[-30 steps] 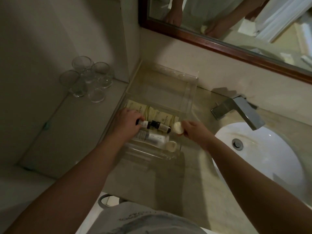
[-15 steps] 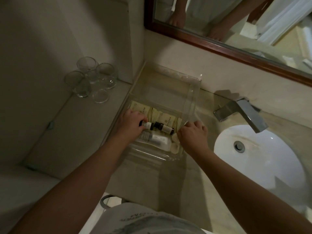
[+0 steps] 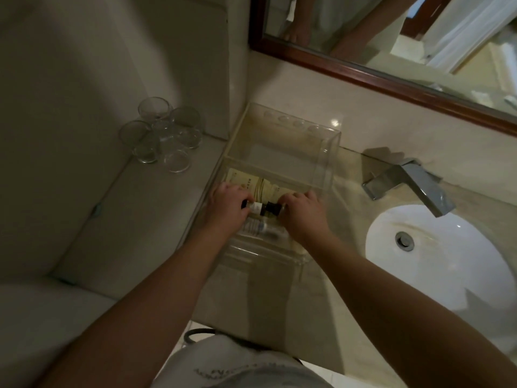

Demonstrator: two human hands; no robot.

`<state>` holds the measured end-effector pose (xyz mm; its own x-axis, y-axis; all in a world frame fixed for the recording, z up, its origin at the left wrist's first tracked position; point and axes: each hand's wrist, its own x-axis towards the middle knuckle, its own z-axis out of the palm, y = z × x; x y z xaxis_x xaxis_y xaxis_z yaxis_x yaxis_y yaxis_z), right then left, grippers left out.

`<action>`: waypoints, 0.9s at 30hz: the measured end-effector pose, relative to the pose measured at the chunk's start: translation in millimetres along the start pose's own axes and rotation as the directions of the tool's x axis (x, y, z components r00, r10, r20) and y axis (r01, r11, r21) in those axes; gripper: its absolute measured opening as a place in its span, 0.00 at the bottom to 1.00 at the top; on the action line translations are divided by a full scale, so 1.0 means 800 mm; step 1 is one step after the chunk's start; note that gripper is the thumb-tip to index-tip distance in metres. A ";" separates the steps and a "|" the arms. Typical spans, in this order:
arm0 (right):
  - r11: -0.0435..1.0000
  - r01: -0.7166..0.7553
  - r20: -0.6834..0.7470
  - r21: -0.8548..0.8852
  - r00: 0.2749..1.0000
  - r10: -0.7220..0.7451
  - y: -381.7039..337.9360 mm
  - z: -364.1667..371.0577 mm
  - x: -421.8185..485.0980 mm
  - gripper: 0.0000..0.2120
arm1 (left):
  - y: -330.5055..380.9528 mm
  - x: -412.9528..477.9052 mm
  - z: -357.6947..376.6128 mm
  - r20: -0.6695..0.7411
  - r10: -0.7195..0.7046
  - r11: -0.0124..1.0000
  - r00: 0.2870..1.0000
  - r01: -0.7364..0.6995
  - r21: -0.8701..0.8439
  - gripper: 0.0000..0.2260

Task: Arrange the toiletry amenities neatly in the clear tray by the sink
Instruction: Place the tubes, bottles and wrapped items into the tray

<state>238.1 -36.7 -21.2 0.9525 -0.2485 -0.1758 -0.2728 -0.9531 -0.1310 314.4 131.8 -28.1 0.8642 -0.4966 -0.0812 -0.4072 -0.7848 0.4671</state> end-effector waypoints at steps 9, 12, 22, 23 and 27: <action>0.996 -0.043 -0.014 0.084 0.999 0.044 -0.002 0.002 -0.005 0.14 | -0.003 -0.002 0.000 -0.025 -0.022 0.999 0.999 0.021 -0.041 0.08; 0.990 -0.062 -0.044 0.128 0.997 0.068 0.006 0.000 -0.020 0.19 | 0.004 -0.010 -0.004 -0.068 -0.064 0.998 0.996 0.063 -0.025 0.12; 0.936 -0.206 -0.111 0.285 0.963 0.246 0.137 -0.025 -0.176 0.23 | 0.159 -0.064 0.028 -0.216 0.109 0.994 0.970 -0.104 0.037 0.10; 0.925 -0.238 -0.112 0.296 0.953 0.281 0.158 -0.025 -0.203 0.23 | 0.189 -0.076 0.042 -0.213 0.156 0.988 0.965 -0.153 0.032 0.11; 0.870 -0.388 -0.129 0.303 0.888 0.441 0.259 -0.027 -0.323 0.22 | 0.312 -0.135 0.112 -0.131 0.314 0.940 0.940 -0.327 -0.099 0.11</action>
<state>-61.8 -174.1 18.4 0.7428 -0.6637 -0.0879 -0.6484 -0.6804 -0.3417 93.0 -43.7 18.5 0.7238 -0.6645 0.1859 -0.6361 -0.5381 0.5530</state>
